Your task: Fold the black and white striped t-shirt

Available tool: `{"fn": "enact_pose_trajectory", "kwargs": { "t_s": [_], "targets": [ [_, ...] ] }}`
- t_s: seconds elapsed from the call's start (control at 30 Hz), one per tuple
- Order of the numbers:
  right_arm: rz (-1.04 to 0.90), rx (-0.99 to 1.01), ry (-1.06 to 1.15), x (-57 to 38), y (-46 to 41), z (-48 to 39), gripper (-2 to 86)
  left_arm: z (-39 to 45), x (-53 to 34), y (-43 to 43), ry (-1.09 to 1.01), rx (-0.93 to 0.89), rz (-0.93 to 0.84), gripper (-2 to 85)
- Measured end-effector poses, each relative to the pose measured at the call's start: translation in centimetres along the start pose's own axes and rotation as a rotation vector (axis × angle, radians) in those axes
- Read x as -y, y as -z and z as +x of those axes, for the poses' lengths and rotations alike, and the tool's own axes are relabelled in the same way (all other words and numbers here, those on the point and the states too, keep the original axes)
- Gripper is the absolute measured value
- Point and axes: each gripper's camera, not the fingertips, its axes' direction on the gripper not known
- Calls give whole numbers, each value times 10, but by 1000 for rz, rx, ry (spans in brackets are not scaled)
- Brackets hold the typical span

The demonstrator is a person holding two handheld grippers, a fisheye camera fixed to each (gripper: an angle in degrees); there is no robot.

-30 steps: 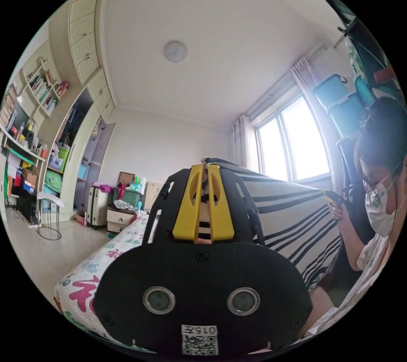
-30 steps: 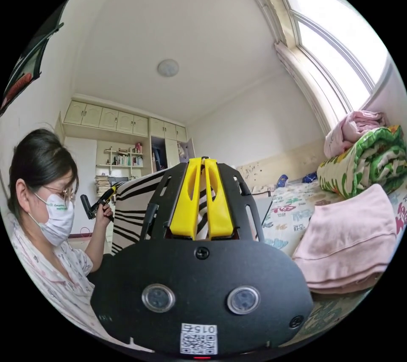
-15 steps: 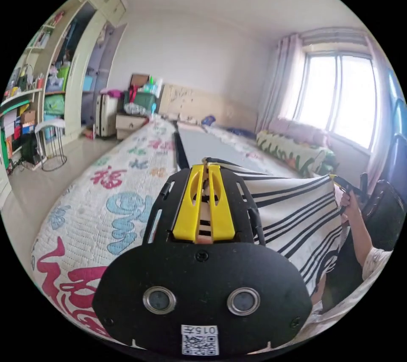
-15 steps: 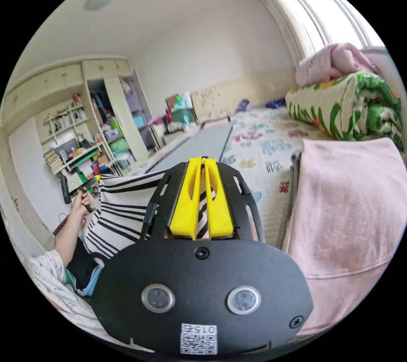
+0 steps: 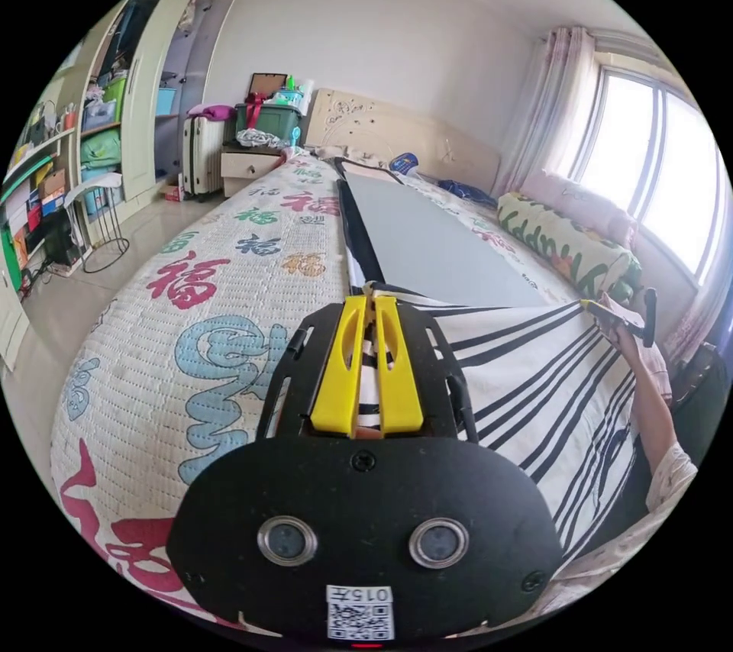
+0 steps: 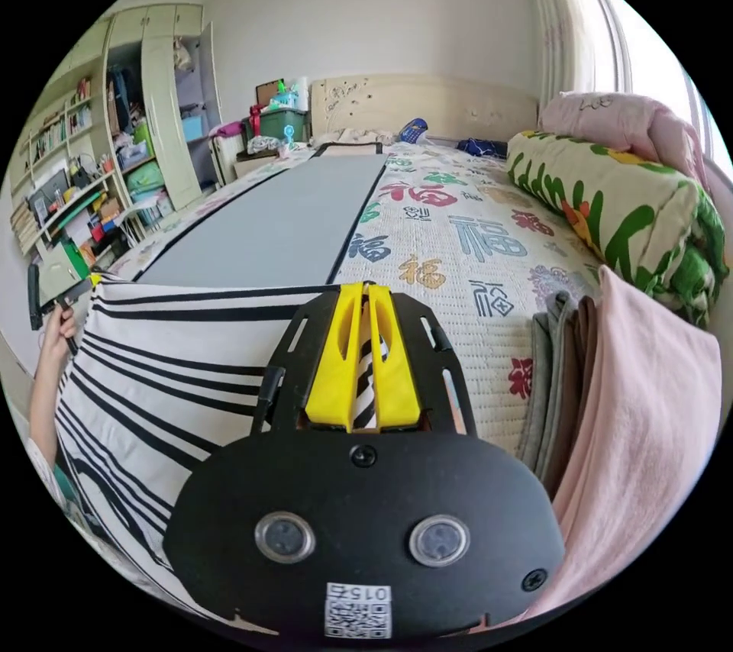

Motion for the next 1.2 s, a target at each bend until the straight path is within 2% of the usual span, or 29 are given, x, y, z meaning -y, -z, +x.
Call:
{"fn": "enact_pose_trajectory", "kwargs": {
  "t_s": [0.07, 0.13, 0.2, 0.27, 0.33, 0.4, 0.43, 0.5, 0.57, 0.7, 0.77, 0.9, 1.07, 1.2],
  "targets": [
    [16, 5, 43, -14, 0, -6, 20, 7, -8, 17, -44, 114, 31, 44],
    [112, 12, 64, -48, 29, -3, 52, 36, -29, 55, -186, 364, 115, 75],
    [173, 9, 124, -78, 65, -4, 64, 68, -46, 88, -314, 413, 107, 93],
    [221, 51, 325, -118, 110, -27, 70, 113, -71, 128, -513, 249, 68, 98],
    [239, 154, 651, -187, 161, -72, 79, 169, -121, 179, -794, -75, 32, 101],
    [214, 224, 863, -238, 184, -101, 82, 196, -157, 207, -948, -304, 15, 106],
    [175, 275, 932, -261, 190, -115, 84, 209, -177, 218, -1041, -439, -29, 105],
    [91, 385, 980, -281, 191, -126, 89, 223, -199, 226, -1116, -517, -98, 101],
    [32, 453, 984, -293, 188, -130, 87, 233, -211, 225, -1140, -474, -161, 95],
    [-28, 391, 1005, -314, 162, -137, 89, 238, -220, 227, -1135, -454, -259, 80],
    [-68, 424, 983, -314, 147, -136, 94, 237, -218, 226, -1125, -438, -292, 75],
    [-114, 398, 995, -317, 122, -147, 91, 232, -204, 228, -1047, -513, -322, 44],
    [-81, 336, 1036, -318, 124, -165, 71, 237, -189, 252, -997, -562, -257, 12],
    [-129, 333, 1098, -305, 120, -181, 26, 245, -159, 259, -915, -570, -183, 6]
  ]
}}
